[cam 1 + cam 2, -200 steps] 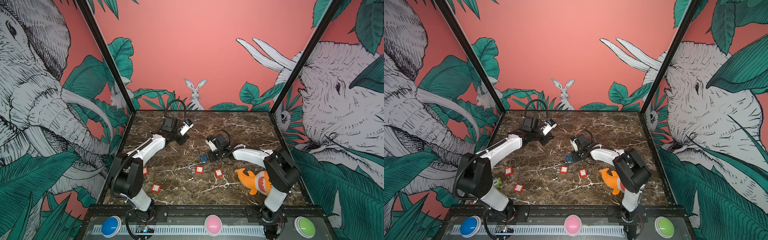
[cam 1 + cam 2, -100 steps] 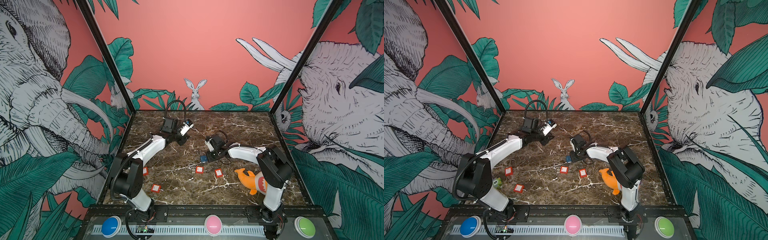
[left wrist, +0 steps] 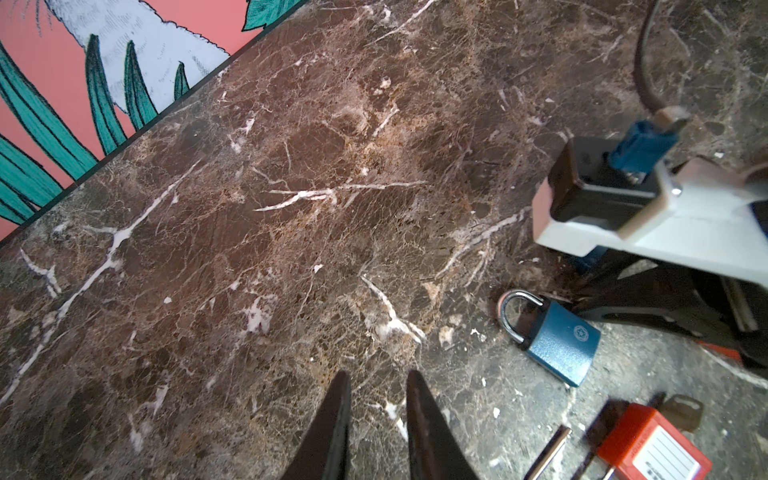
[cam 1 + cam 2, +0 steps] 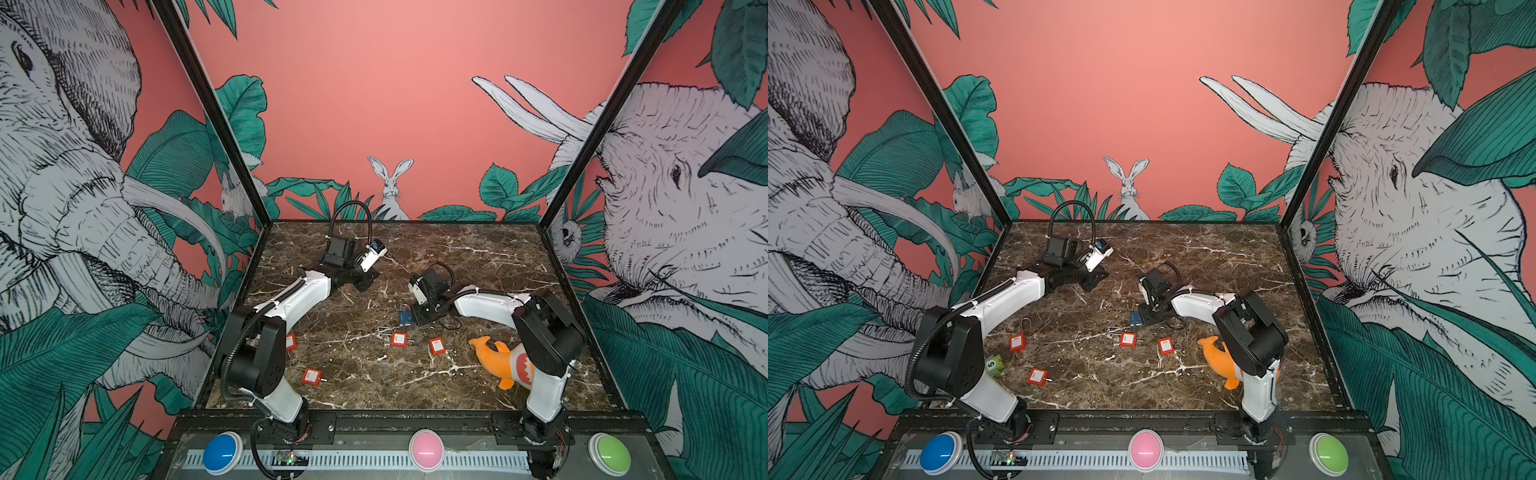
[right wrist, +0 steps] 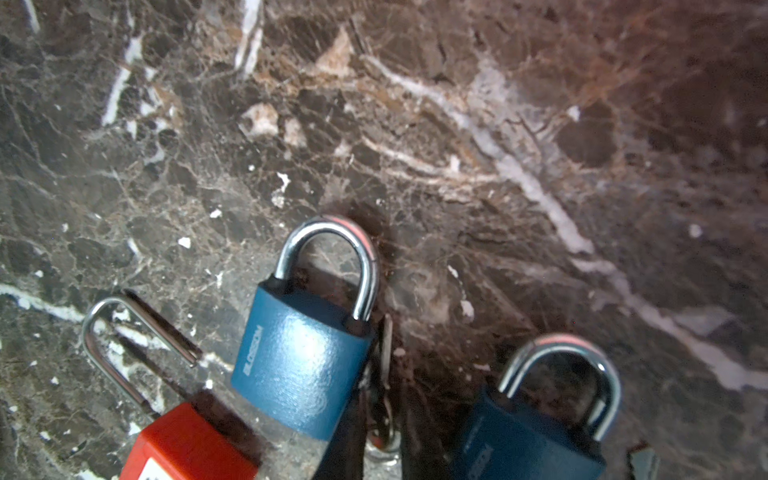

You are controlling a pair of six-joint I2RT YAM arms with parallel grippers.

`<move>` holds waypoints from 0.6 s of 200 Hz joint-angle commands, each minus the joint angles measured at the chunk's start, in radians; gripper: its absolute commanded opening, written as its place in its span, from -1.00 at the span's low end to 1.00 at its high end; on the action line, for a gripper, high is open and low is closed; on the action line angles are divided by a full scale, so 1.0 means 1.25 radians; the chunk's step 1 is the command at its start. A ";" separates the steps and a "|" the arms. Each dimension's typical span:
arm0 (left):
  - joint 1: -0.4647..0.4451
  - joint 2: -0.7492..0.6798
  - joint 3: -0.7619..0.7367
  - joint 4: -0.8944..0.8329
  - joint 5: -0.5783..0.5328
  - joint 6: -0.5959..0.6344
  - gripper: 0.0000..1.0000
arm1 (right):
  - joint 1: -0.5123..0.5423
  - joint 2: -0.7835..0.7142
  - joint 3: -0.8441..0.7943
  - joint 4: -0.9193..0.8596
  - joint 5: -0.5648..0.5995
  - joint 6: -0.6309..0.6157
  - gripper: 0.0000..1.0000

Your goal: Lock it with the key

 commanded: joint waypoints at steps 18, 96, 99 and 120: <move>0.002 -0.047 -0.009 0.012 0.005 -0.015 -0.47 | 0.006 -0.094 -0.032 0.039 0.023 -0.071 -0.41; 0.004 -0.099 -0.056 0.093 0.008 -0.036 -0.46 | 0.026 -0.242 -0.201 0.215 -0.166 -0.342 -0.10; 0.004 -0.104 -0.060 0.096 0.009 -0.034 -0.46 | 0.031 -0.243 -0.206 0.213 -0.176 -0.360 -0.09; 0.004 -0.147 -0.105 0.159 0.010 -0.031 -0.46 | 0.061 -0.244 -0.211 0.173 -0.210 -0.457 -0.07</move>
